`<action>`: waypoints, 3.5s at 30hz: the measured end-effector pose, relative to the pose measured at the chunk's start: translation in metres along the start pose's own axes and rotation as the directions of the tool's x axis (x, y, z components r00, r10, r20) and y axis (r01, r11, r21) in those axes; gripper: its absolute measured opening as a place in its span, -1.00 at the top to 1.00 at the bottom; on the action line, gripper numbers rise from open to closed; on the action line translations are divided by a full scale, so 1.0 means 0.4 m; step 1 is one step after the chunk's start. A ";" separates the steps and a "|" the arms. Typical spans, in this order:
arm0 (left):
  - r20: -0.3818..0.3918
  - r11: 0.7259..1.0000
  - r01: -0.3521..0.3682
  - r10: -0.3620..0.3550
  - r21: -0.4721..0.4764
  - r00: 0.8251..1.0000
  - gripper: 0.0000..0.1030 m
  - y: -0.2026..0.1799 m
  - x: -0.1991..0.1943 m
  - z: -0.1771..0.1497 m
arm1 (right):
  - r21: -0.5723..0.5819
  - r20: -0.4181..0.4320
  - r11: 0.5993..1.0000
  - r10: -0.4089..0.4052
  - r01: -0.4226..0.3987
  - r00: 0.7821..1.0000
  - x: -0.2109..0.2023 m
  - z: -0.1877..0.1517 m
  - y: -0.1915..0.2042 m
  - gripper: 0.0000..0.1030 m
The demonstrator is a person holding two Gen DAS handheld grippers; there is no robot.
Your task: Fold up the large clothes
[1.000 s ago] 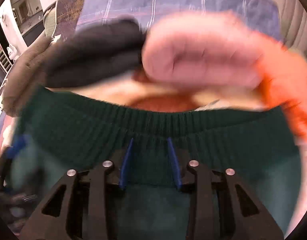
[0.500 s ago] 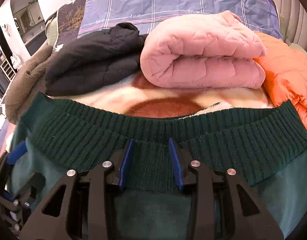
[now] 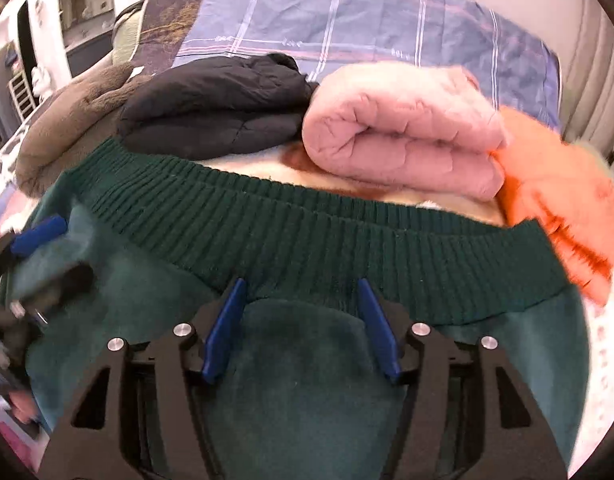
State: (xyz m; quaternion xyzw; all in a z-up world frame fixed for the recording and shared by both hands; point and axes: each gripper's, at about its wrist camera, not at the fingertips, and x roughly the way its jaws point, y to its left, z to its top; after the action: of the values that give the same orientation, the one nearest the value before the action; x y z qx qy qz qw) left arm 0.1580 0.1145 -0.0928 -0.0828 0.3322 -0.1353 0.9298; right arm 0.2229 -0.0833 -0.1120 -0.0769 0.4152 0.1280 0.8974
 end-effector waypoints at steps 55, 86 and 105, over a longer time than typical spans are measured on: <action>0.073 0.751 0.459 -0.486 -0.474 0.871 0.30 0.442 0.024 -0.058 | -0.588 0.189 0.802 0.262 -0.105 0.946 -0.192 -0.224 0.635 0.50; -0.134 0.903 0.423 -0.411 0.073 0.902 0.77 -0.520 -0.015 0.307 | 0.219 0.555 0.789 0.384 -0.575 0.738 -0.544 -0.299 -0.250 0.77; -0.174 0.837 0.547 -0.535 0.029 0.827 0.63 -0.519 0.086 0.130 | 0.336 0.476 0.471 0.663 -0.816 0.578 -0.420 -0.419 -0.448 -0.26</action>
State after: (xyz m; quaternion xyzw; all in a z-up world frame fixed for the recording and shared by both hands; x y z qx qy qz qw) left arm 0.1760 -0.0897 -0.0227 -0.1261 0.3627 -0.4120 0.8263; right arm 0.0493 -0.3235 -0.0858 0.3779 0.2930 0.3988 0.7825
